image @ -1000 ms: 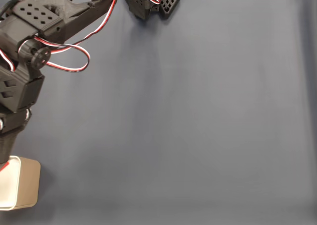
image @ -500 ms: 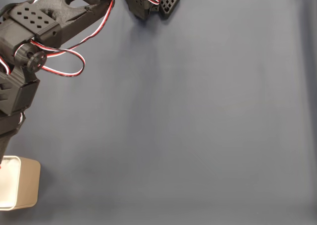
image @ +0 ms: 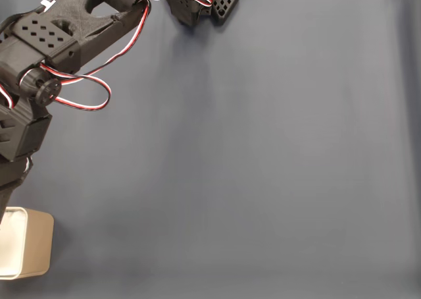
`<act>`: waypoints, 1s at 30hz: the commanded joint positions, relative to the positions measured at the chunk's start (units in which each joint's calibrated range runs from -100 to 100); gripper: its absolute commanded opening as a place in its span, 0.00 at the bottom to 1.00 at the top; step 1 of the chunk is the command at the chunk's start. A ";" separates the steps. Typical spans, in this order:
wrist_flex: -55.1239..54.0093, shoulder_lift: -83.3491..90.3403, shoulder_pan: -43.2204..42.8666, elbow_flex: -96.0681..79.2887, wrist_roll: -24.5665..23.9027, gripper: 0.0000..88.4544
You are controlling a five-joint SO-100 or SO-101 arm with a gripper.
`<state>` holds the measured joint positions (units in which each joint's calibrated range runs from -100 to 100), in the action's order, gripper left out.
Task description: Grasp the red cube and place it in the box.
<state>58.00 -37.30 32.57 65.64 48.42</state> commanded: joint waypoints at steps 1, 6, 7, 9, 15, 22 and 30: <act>-1.52 0.38 0.32 3.52 -0.68 0.00; -1.93 -0.22 0.03 3.70 -0.63 0.00; -2.01 -0.40 0.03 3.79 -0.63 0.00; -2.01 -0.66 -0.04 4.07 -0.63 0.00; -2.26 -1.18 -0.18 4.52 -0.59 0.00; -2.42 -1.44 -0.18 4.61 -0.54 0.00; -2.67 -1.70 -0.25 4.70 -0.54 0.03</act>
<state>56.56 -39.73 32.57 67.00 48.42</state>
